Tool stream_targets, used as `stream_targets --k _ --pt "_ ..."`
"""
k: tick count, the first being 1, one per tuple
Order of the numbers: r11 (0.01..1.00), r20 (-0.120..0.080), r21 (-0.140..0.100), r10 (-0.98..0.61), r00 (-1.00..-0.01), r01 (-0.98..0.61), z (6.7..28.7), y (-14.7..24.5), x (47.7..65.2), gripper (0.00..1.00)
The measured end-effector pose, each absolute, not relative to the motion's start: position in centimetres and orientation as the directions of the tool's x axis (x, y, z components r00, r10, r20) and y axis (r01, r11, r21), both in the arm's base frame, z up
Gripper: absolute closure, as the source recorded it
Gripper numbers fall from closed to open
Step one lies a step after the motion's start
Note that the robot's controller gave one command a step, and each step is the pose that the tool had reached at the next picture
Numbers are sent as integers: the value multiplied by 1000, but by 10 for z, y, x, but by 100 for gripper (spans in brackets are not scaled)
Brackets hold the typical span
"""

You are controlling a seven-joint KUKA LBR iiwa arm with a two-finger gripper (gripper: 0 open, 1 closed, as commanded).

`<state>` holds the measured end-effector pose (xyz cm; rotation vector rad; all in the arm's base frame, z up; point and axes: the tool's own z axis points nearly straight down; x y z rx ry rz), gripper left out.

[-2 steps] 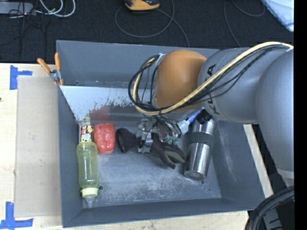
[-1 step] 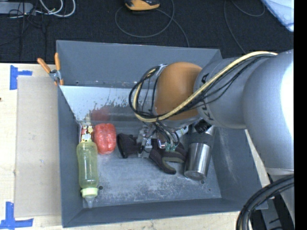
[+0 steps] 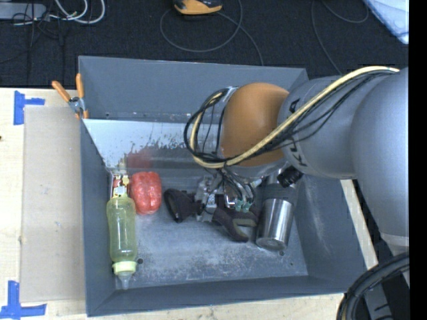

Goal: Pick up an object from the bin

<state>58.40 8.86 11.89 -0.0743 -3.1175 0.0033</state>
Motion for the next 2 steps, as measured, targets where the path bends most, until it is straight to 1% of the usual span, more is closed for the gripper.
stream_targets --k 1,2 --pt "1000 11 0 19 -1000 19 184 90 587 100" --pt "999 21 -2 51 -999 51 223 65 580 100"
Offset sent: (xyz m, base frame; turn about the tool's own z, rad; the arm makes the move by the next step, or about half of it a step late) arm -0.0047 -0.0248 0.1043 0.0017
